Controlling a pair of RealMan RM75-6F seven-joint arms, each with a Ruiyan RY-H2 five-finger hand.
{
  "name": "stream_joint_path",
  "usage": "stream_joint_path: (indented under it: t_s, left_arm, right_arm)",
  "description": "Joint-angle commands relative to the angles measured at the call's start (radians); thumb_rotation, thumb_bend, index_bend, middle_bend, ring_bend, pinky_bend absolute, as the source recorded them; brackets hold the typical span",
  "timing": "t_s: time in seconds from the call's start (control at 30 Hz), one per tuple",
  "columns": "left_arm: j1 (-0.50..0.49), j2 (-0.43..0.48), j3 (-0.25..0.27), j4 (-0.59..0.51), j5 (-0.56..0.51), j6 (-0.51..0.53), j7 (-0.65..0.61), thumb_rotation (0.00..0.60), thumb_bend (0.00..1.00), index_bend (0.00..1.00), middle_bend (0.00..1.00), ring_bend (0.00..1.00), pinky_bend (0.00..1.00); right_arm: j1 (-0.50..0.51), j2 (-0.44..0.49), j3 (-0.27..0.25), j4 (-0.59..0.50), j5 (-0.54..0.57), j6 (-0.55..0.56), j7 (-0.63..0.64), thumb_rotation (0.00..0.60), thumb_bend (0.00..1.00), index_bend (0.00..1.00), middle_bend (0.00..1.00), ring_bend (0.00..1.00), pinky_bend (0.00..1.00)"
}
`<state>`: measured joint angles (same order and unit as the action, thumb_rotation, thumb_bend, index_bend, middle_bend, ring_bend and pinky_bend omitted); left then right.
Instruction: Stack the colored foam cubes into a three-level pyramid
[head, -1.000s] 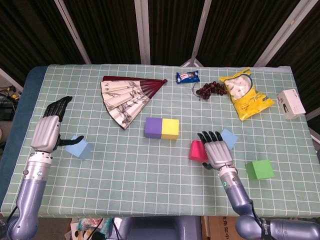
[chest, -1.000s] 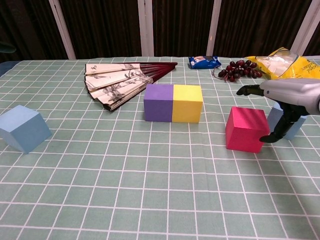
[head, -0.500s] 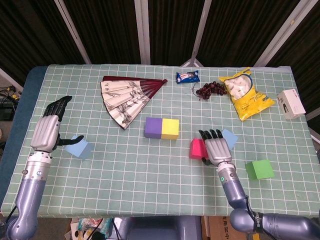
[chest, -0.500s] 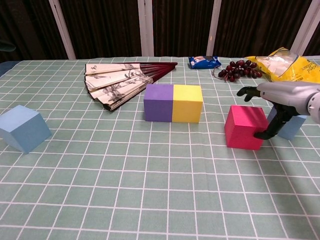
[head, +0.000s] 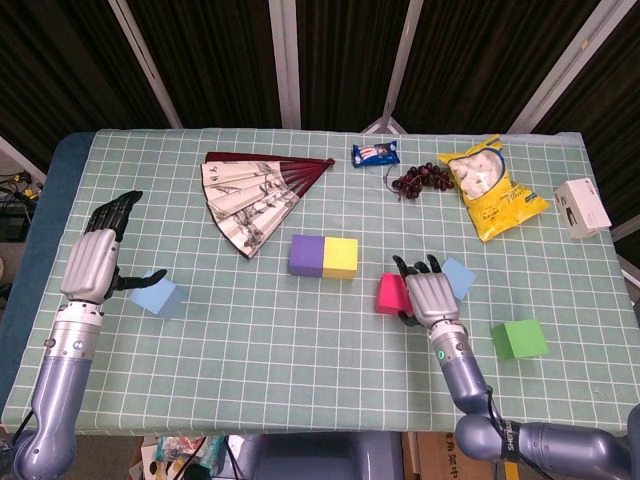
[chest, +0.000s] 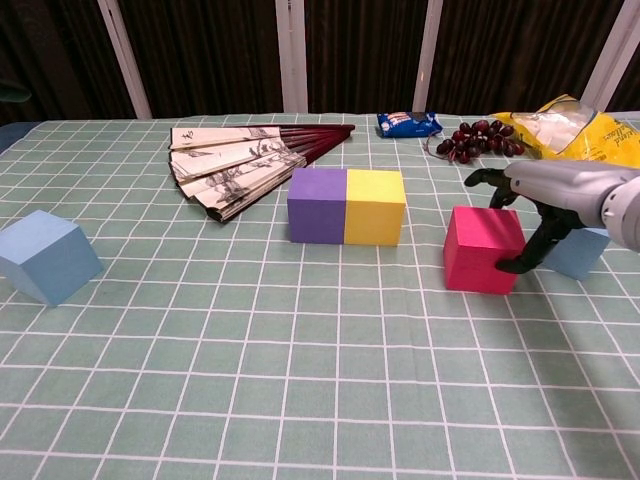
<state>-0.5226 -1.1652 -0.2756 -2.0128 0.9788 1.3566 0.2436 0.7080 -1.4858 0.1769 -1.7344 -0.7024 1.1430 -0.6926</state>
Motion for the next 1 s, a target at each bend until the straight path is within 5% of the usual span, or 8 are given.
stream_joint_path:
  t_s: [0.03,0.43,1.0]
  left_arm:
    - [0.001,0.0,-0.001,0.001,0.001,-0.002,0.0,0.6,0.07,0.0,0.04,0.06,0.05]
    - [0.003,-0.004,-0.007,0.006,0.002,-0.003,0.012,0.6,0.07,0.0,0.04,0.06,0.05]
    - [-0.004,-0.021,-0.02,0.033,-0.028,-0.007,0.038,0.6,0.07,0.0,0.04,0.06,0.05]
  right_arm:
    - [0.004,-0.003,-0.001,0.012,-0.012,-0.002,0.007,0.6,0.32,0.0,0.36,0.19,0.0]
    - [0.029,0.017,0.03,0.056,-0.025,-0.057,0.059,0.6,0.33,0.0,0.36,0.19,0.0]
    - [0.133,0.048,0.064,0.122,0.113,-0.184,0.042,0.6,0.33,0.0,0.36,0.19,0.0]
